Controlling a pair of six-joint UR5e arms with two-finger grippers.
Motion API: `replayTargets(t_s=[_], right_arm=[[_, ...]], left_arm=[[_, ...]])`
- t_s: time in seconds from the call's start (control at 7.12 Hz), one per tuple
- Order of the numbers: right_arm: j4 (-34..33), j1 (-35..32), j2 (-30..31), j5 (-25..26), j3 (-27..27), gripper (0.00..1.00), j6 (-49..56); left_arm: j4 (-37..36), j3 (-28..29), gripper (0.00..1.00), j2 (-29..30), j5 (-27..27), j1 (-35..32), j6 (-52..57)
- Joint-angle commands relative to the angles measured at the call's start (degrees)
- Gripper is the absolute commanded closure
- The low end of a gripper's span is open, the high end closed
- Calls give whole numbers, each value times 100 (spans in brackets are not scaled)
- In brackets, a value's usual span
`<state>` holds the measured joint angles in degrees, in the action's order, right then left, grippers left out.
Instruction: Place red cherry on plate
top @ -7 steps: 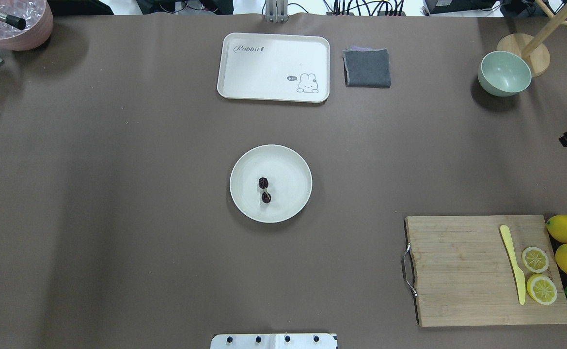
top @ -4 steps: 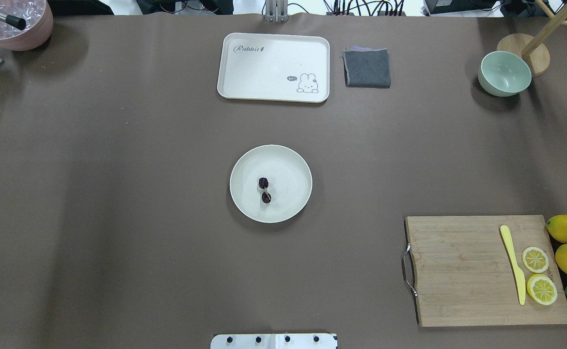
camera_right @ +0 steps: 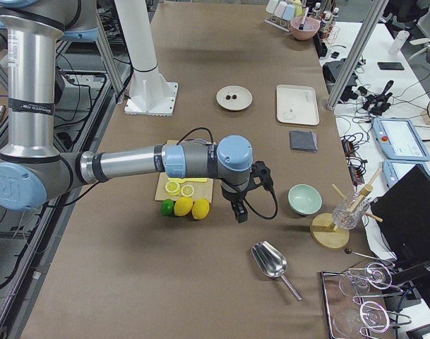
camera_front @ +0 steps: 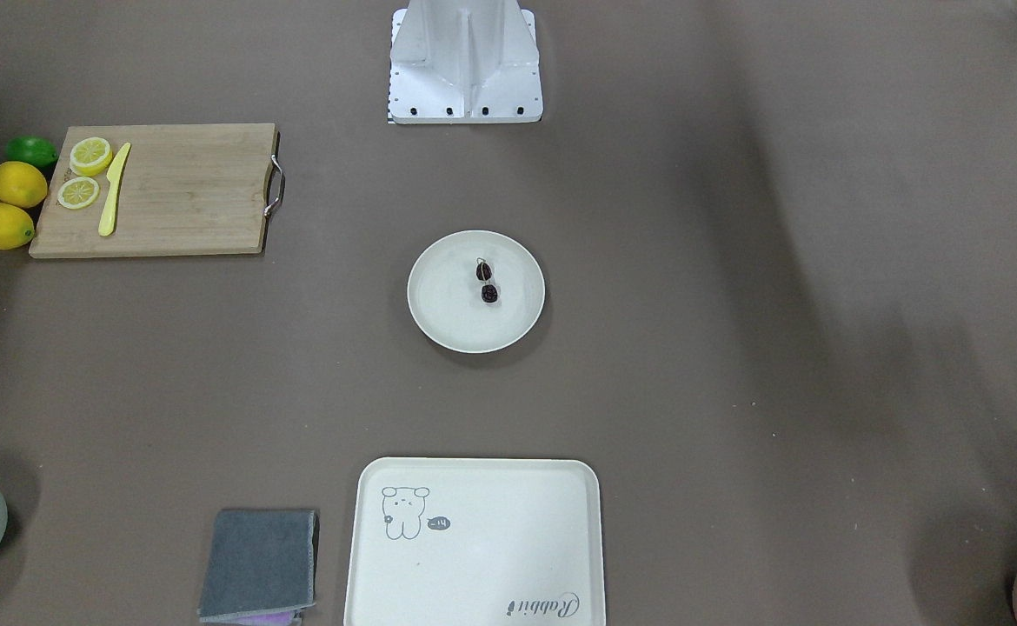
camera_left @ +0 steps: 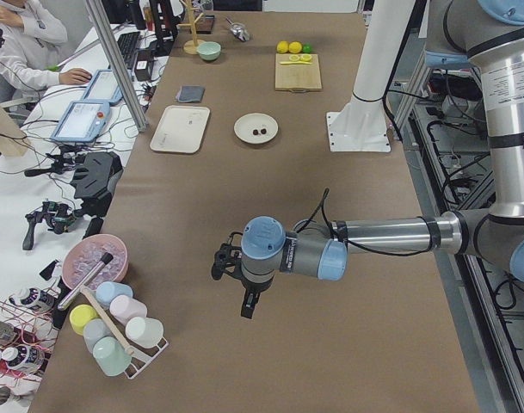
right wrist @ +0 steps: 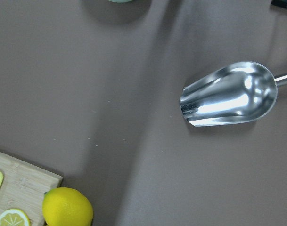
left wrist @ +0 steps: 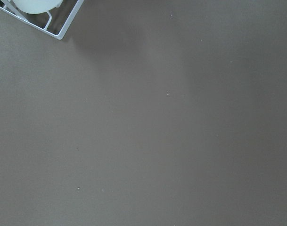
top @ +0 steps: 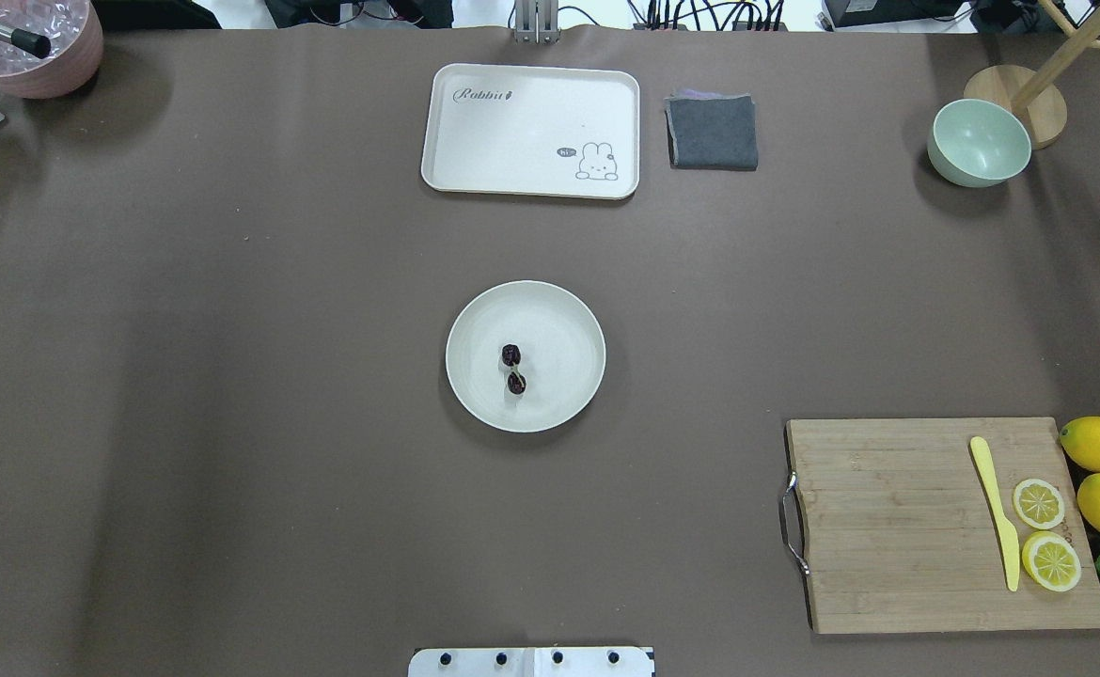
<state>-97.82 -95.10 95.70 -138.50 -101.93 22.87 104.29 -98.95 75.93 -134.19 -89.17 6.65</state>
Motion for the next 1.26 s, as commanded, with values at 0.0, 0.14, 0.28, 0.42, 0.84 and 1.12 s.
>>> replayTargets(t_s=[0.0,0.14,0.28,0.42,0.84,1.12], right_arm=[[8,-376,-69,435,593,0,86],[-9,-404,-78,612,535,0,-10],[-26,-430,-87,605,595,0,-19],[-26,-448,-95,597,570,0,-28],[17,-692,-60,641,482,0,7],[-9,-712,-235,675,394,0,-2]], left_arm=[[21,8,2,-44,69,-57,-23],[4,-10,2,-44,60,-74,-67],[13,25,2,-52,60,-83,-76],[30,-1,2,-52,-36,-214,-7],[39,8,2,35,-248,-373,-15],[39,-1,2,53,-265,-382,-6]])
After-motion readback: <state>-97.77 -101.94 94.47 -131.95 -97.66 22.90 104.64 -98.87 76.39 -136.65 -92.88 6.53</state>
